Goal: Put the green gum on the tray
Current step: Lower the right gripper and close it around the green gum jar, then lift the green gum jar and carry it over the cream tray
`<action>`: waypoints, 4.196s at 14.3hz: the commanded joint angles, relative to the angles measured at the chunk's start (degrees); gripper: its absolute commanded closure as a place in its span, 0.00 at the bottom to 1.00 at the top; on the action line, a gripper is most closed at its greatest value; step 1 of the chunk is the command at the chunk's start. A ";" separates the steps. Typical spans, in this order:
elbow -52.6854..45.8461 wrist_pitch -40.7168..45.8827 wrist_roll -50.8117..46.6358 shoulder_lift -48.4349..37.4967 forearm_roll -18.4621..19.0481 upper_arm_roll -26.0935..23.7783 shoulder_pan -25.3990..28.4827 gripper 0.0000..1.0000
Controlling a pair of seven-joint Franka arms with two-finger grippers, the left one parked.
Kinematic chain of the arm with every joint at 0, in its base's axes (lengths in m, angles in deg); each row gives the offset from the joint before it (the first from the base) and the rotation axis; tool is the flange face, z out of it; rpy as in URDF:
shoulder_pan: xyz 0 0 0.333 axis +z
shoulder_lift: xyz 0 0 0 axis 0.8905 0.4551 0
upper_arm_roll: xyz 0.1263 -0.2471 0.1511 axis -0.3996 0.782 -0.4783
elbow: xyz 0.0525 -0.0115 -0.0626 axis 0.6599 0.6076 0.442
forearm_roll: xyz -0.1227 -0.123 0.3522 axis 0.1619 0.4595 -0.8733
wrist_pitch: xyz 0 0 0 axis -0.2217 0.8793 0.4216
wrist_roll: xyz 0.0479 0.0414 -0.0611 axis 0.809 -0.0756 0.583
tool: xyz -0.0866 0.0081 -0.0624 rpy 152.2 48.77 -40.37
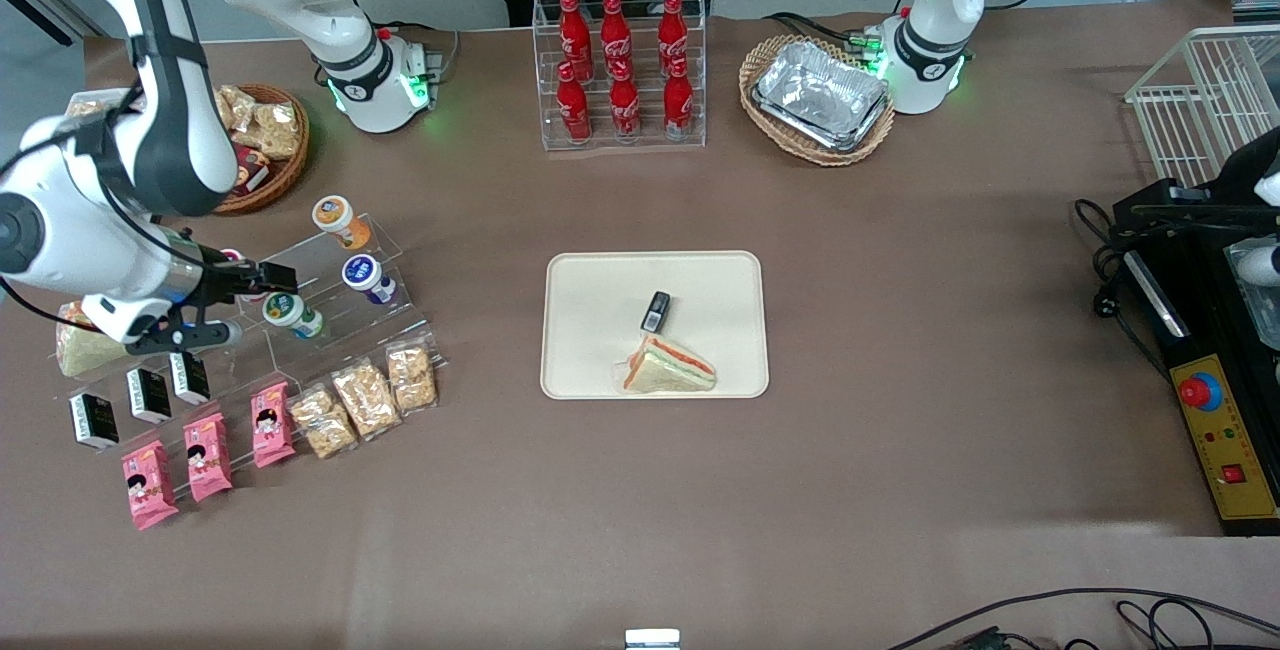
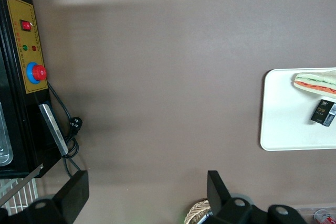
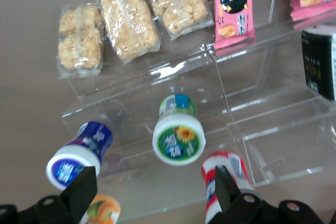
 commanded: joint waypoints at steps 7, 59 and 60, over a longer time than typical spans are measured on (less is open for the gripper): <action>7.47 -13.56 8.86 2.62 0.87 -0.14 -2.48 0.00; -19.17 10.73 -40.25 5.96 -9.85 -19.48 13.93 0.71; -17.94 7.39 -41.84 6.92 -9.77 -19.48 15.61 0.71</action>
